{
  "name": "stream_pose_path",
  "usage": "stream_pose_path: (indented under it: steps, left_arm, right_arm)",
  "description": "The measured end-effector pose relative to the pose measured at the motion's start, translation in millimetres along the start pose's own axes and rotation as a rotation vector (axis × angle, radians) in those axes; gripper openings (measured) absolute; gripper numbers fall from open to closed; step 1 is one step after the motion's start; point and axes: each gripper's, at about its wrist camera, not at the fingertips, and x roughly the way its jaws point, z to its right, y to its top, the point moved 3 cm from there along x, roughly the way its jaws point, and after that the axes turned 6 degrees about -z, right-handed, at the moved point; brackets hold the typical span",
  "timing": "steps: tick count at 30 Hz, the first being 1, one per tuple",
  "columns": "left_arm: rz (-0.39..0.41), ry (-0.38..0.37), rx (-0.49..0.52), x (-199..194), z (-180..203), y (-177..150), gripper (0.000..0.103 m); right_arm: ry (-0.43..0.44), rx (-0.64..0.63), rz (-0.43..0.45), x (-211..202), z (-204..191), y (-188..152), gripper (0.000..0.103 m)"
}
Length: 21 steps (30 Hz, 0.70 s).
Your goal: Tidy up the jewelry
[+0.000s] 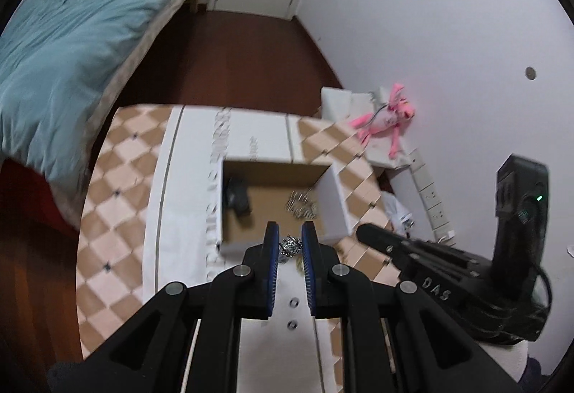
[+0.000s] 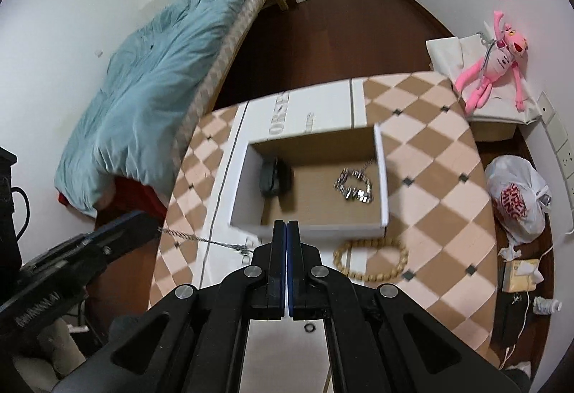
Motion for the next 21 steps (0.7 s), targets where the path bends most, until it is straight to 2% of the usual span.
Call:
stream_pose_path:
  steps: [3, 6, 8, 10, 12, 13, 17, 20, 21]
  left_arm:
    - [0.016, 0.017, 0.021, 0, 4, 9, 0.010]
    - [0.008, 0.052, 0.032, 8, 4, 7, 0.010]
    - [-0.003, 0.092, 0.035, 19, 1, 0, 0.010]
    - [-0.020, 0.125, 0.031, 31, -1, -9, 0.010]
    - [-0.052, 0.157, 0.022, 51, -3, -21, 0.010]
    - [-0.071, 0.166, 0.013, 61, -5, -28, 0.010]
    - [-0.147, 0.183, -0.020, 95, -9, -49, 0.010]
    - [-0.173, 0.192, -0.028, 108, -10, -58, 0.010]
    - [-0.179, 0.194, -0.030, 111, -10, -60, 0.010]
  right_arm:
    - [-0.011, 0.009, 0.008, -4, 8, 8, 0.000]
    - [-0.013, 0.035, -0.022, 6, 19, 3, 0.000]
    - [-0.064, 0.091, -0.051, 19, 38, -4, 0.001]
    - [-0.106, 0.143, -0.083, 34, 55, -12, 0.013]
    - [-0.156, 0.183, -0.103, 51, 74, -21, 0.043]
    - [-0.178, 0.190, -0.111, 57, 79, -25, 0.045]
    - [-0.267, 0.211, -0.162, 91, 104, -36, 0.045]
    - [-0.290, 0.229, -0.193, 108, 116, -41, 0.045]
    - [-0.300, 0.209, -0.157, 106, 114, -40, 0.044]
